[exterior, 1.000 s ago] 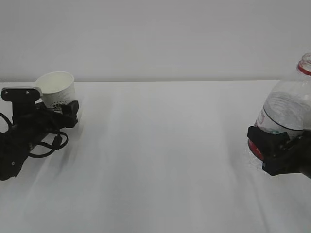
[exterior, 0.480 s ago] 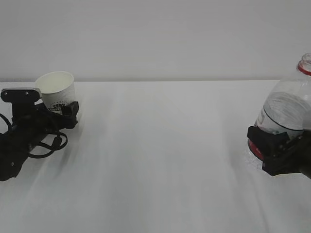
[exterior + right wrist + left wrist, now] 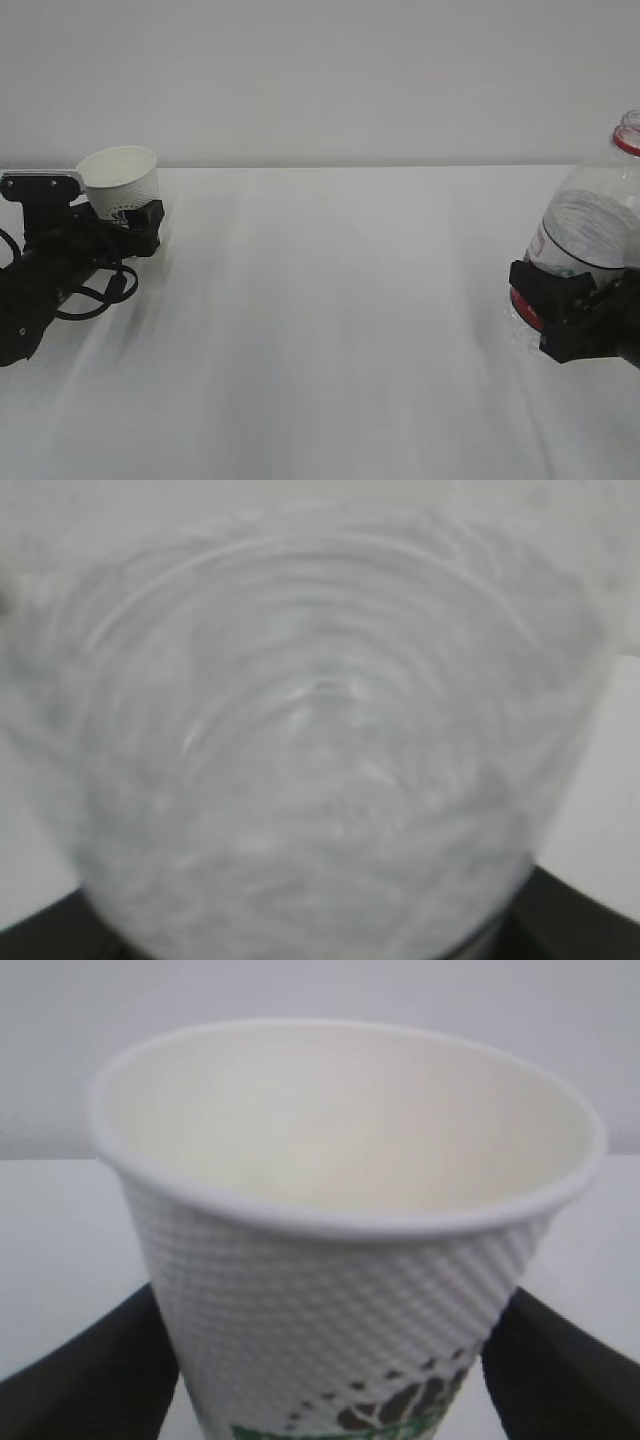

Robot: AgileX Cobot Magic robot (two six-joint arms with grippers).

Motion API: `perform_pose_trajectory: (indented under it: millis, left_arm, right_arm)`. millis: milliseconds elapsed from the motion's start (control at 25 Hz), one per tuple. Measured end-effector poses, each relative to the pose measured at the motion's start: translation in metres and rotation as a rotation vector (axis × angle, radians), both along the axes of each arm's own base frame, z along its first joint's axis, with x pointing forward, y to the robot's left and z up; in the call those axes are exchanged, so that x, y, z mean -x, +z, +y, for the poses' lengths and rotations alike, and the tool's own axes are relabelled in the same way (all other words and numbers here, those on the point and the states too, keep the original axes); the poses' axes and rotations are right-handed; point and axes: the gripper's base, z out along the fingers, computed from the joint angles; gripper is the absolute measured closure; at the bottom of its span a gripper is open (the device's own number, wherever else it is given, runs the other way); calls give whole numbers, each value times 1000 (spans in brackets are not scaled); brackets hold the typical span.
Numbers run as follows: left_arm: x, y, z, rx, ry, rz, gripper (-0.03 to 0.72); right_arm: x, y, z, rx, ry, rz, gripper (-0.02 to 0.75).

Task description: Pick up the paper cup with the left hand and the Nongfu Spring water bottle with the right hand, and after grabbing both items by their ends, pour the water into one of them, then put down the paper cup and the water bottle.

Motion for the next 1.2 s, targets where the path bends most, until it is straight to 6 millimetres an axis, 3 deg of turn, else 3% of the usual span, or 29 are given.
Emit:
perform_pose_trajectory:
  millis: [760, 1200]
  left_arm:
    - [0, 0, 1, 4, 16, 1, -8]
    - [-4, -12, 0, -2, 5, 18, -8]
  right_arm:
    - [0, 0, 0, 0, 0, 0, 287]
    - [0, 0, 0, -1, 0, 1, 287]
